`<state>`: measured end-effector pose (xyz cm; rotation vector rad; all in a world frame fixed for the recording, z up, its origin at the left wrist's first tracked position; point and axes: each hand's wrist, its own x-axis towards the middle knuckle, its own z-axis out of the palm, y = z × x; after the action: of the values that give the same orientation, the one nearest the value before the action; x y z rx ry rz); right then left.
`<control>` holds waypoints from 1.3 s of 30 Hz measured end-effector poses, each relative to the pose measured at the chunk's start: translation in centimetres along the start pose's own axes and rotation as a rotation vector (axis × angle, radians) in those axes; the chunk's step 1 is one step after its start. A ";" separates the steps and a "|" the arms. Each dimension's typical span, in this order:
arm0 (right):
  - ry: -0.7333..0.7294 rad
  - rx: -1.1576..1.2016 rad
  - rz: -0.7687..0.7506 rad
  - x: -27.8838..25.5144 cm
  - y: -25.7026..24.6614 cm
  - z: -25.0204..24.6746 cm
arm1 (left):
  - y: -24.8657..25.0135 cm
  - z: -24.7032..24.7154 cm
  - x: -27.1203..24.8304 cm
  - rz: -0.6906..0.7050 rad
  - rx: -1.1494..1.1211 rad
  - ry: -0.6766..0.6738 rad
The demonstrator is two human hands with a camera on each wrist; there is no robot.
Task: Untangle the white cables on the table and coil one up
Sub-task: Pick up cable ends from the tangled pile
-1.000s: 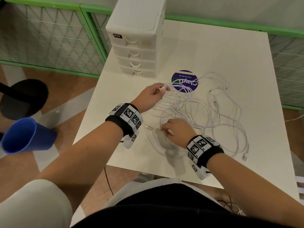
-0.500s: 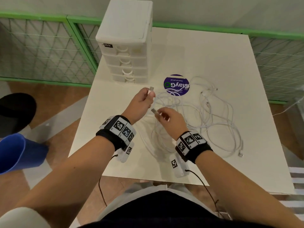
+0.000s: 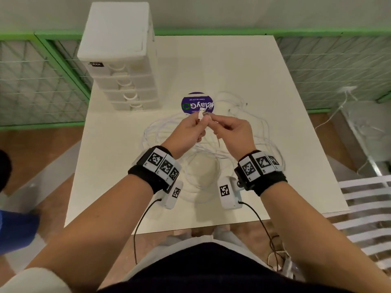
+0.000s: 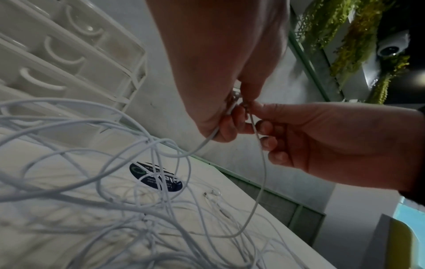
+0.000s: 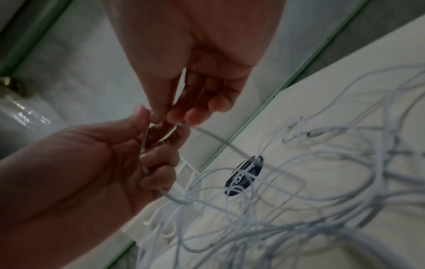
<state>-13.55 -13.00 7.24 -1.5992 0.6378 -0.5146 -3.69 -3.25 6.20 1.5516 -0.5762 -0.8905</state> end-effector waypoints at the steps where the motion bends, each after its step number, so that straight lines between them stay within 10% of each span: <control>1: -0.043 -0.043 -0.003 -0.1 0.4 -0.5 | -0.2 0.3 0.1 0.000 0.028 0.005; 6: -0.004 -0.429 0.053 0.2 3.2 -5.2 | -0.8 1.7 0.5 0.005 0.268 0.025; 10: 0.126 -0.998 0.478 -0.1 7.3 -11.6 | -1.4 1.5 0.7 -0.014 0.300 0.026; 17: 0.085 -1.060 0.858 -2.4 11.2 -15.3 | -2.3 1.9 0.5 -0.096 0.250 0.010; 26: 0.116 -0.952 0.702 -1.1 10.3 -15.6 | -2.6 1.9 1.2 -0.045 0.225 0.169; 39: 0.012 -0.744 0.098 0.4 5.6 -14.3 | -2.0 2.1 1.6 -0.110 0.057 0.209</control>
<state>-23.28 -24.31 3.46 -2.2421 0.9829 -0.2133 -4.64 -5.39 3.91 1.7168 -0.3720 -0.7867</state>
